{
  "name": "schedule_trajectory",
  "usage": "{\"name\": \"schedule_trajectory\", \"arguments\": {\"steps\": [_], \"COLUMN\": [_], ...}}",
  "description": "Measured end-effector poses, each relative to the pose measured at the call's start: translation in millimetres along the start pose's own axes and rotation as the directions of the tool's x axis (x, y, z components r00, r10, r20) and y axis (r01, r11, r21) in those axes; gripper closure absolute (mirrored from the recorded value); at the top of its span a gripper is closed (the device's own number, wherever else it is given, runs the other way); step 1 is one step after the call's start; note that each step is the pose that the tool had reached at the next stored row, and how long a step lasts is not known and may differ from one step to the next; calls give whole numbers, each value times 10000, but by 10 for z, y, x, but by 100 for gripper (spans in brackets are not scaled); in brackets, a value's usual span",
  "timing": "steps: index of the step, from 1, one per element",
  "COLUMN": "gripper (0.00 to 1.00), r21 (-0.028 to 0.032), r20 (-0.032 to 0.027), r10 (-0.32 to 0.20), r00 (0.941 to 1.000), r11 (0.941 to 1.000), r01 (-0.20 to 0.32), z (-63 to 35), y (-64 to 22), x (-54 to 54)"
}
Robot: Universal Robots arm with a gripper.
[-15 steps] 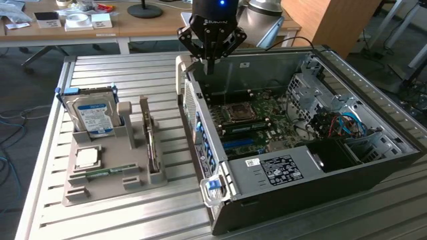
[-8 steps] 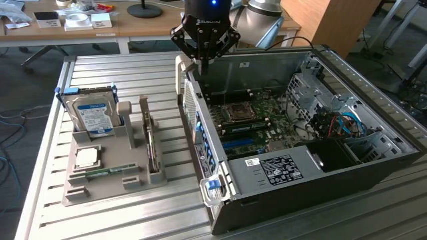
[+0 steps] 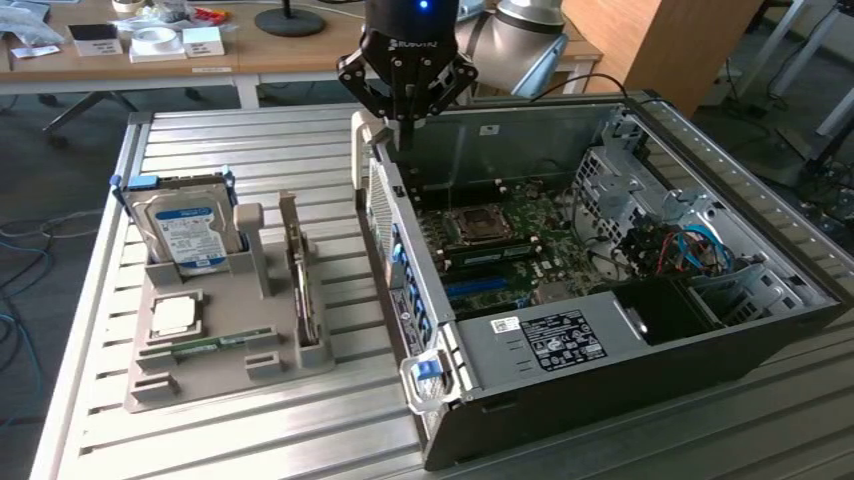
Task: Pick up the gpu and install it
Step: 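Reach for the gpu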
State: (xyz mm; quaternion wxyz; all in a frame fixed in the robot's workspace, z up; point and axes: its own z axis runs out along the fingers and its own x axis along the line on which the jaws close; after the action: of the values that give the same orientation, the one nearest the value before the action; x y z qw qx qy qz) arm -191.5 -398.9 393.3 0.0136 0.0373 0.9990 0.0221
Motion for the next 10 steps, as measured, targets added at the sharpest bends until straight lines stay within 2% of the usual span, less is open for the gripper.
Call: {"name": "schedule_trajectory", "arguments": {"steps": [6,10], "gripper": [89,89], "r21": [0,0], "r20": [0,1], "r10": [1,2], "r00": [10000,10000], "r11": [10000,10000], "r01": [-1,-2], "z": [-1,-1], "y": [-2,-6], "x": [19,76]}}
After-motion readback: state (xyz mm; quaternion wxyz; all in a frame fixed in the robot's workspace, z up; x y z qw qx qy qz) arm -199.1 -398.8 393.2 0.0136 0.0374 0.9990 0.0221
